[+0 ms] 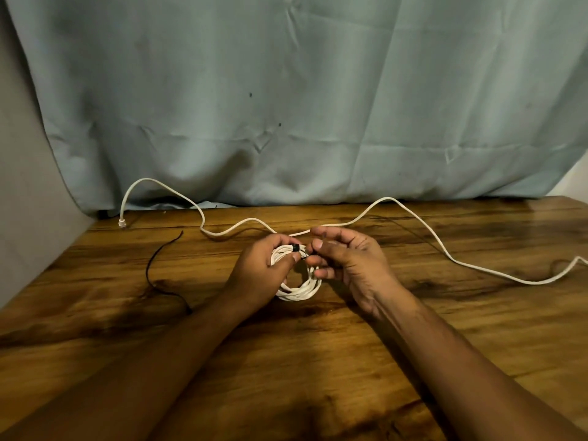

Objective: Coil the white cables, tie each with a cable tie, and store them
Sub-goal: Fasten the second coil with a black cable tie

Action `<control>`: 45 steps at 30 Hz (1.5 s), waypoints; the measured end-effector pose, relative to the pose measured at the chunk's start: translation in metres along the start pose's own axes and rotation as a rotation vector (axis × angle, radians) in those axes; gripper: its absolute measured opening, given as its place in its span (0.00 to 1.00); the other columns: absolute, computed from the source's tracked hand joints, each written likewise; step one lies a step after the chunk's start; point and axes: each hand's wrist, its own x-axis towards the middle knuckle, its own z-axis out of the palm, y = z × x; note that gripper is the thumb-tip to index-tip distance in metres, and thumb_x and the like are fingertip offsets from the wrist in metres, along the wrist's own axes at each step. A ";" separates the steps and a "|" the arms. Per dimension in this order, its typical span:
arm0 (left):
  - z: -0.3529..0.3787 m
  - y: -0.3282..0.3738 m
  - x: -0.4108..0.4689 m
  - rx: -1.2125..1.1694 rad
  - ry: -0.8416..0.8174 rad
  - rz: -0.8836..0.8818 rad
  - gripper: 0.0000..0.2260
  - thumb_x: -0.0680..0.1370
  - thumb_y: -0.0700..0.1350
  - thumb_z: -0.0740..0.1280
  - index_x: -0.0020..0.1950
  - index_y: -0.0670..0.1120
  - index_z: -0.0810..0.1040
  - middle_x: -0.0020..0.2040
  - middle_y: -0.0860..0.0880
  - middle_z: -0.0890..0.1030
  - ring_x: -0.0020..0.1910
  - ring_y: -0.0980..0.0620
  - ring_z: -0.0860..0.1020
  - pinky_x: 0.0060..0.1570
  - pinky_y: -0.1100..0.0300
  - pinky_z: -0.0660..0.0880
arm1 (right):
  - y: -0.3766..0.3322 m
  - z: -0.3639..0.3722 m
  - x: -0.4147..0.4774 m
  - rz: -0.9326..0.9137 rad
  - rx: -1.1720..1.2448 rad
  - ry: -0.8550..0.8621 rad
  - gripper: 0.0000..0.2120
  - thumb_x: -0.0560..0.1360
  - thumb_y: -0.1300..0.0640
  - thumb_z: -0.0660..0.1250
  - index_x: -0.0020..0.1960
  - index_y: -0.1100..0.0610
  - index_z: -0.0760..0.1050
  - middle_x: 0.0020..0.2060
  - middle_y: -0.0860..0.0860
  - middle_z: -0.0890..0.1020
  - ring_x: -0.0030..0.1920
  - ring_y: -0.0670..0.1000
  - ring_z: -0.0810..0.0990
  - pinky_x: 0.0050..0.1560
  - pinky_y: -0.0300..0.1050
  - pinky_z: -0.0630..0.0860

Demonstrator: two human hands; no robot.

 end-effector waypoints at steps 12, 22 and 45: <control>0.003 -0.001 0.000 -0.038 0.006 -0.038 0.06 0.80 0.42 0.70 0.56 0.51 0.82 0.42 0.51 0.84 0.32 0.58 0.78 0.34 0.59 0.76 | -0.001 0.005 -0.001 -0.019 0.092 0.029 0.11 0.77 0.70 0.69 0.58 0.73 0.78 0.44 0.60 0.85 0.38 0.51 0.86 0.37 0.42 0.84; 0.003 0.004 -0.002 -0.016 0.017 -0.015 0.07 0.80 0.40 0.69 0.57 0.48 0.82 0.42 0.51 0.84 0.32 0.60 0.78 0.32 0.65 0.74 | -0.001 0.007 -0.005 0.002 0.025 0.003 0.07 0.77 0.68 0.71 0.54 0.64 0.80 0.40 0.58 0.86 0.34 0.49 0.86 0.28 0.40 0.82; 0.007 0.009 -0.006 0.090 -0.003 0.102 0.08 0.80 0.40 0.70 0.57 0.49 0.83 0.44 0.57 0.84 0.35 0.68 0.78 0.36 0.73 0.70 | -0.024 -0.002 -0.003 -0.544 -1.380 -0.017 0.07 0.76 0.55 0.73 0.53 0.49 0.86 0.42 0.46 0.87 0.42 0.46 0.84 0.43 0.44 0.79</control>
